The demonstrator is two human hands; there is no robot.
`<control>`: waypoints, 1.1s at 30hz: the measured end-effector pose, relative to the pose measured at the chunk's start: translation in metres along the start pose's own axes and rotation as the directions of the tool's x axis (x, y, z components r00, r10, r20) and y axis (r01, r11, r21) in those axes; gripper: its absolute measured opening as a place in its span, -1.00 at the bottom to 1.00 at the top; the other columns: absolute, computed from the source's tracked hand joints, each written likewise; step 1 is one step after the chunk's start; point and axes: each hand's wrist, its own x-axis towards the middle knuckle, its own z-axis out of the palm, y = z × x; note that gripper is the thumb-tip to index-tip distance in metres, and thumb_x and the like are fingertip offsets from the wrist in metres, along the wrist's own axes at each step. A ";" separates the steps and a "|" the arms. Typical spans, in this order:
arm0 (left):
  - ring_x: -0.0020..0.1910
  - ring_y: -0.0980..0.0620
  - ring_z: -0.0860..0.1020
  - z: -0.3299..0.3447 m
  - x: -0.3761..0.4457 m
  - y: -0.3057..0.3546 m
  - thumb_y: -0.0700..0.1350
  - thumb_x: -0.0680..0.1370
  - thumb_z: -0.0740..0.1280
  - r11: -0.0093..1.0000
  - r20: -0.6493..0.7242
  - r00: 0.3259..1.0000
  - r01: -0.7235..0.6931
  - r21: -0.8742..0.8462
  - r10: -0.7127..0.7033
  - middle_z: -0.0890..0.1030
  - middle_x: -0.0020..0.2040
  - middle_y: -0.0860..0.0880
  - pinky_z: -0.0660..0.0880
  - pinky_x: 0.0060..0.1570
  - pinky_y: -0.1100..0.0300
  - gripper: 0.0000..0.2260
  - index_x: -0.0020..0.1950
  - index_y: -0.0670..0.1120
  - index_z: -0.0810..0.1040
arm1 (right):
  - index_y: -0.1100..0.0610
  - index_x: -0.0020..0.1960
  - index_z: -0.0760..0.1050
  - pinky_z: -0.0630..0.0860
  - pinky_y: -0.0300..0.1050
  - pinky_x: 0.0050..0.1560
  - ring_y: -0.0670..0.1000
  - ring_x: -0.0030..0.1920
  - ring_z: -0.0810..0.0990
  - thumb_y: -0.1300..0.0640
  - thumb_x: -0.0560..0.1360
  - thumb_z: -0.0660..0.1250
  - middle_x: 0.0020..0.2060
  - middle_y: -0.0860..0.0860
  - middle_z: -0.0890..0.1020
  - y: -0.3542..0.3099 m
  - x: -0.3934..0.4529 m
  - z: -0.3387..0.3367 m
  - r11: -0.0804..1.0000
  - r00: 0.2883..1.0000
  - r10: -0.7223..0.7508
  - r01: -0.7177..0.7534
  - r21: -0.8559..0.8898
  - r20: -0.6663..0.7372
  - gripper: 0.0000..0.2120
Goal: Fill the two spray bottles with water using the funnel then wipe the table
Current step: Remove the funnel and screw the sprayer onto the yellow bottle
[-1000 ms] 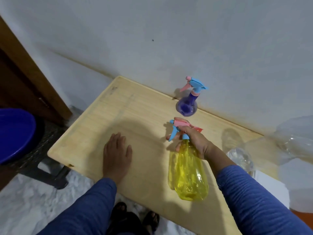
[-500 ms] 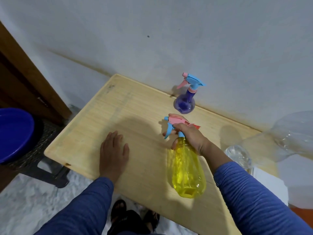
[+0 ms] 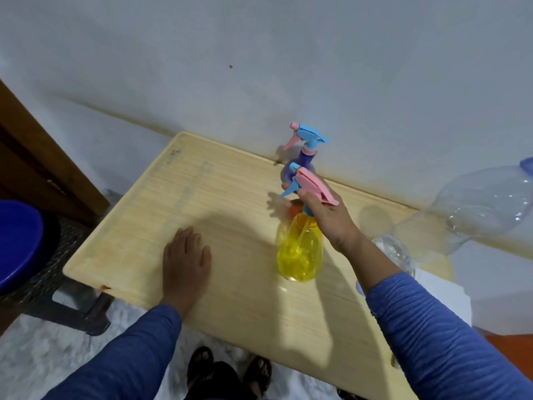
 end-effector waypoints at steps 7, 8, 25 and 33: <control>0.31 -0.09 0.42 0.007 0.004 0.043 0.20 0.56 0.09 0.879 0.030 0.954 -0.263 -0.397 0.299 0.46 0.32 -0.14 0.37 0.30 0.01 -0.48 0.28 -0.17 0.44 | -0.28 0.03 0.45 0.48 -0.34 -0.07 -0.22 -0.14 0.53 0.17 0.54 0.29 -0.14 -0.27 0.60 0.001 -0.004 0.007 0.998 0.999 -0.036 0.038 -0.047 0.040 -0.69; 0.32 -0.02 0.40 0.009 0.004 0.057 0.25 0.55 0.09 0.836 0.052 0.935 -0.287 -0.467 0.350 0.44 0.34 -0.11 0.33 0.33 0.08 -0.45 0.32 -0.14 0.41 | -0.27 0.04 0.46 0.48 -0.26 -0.04 -0.16 -0.12 0.52 0.15 0.53 0.32 -0.13 -0.21 0.59 0.003 -0.005 0.005 0.998 0.999 -0.040 0.042 -0.045 0.037 -0.70; 0.26 0.19 0.38 0.023 0.002 0.109 0.20 0.47 0.24 0.754 0.147 0.924 -0.187 -0.630 0.353 0.38 0.32 0.11 0.29 0.18 0.43 -0.39 0.44 -0.04 0.24 | -0.27 0.38 0.18 0.35 -0.29 0.32 -0.09 0.35 0.41 0.13 0.47 0.39 0.34 -0.12 0.42 0.112 -0.074 0.036 0.971 0.920 -0.099 0.006 -0.240 -0.378 -0.37; 0.19 0.12 0.44 0.011 0.024 0.105 0.44 0.42 0.07 0.767 0.069 0.969 -0.145 -0.625 0.239 0.49 0.31 -0.08 0.44 0.10 0.24 -0.21 0.44 -0.10 0.28 | -0.14 0.39 0.26 0.39 -0.24 0.32 -0.10 0.35 0.43 0.17 0.46 0.40 0.31 -0.12 0.47 0.094 -0.036 0.045 0.969 0.908 -0.193 0.116 -0.220 -0.371 -0.41</control>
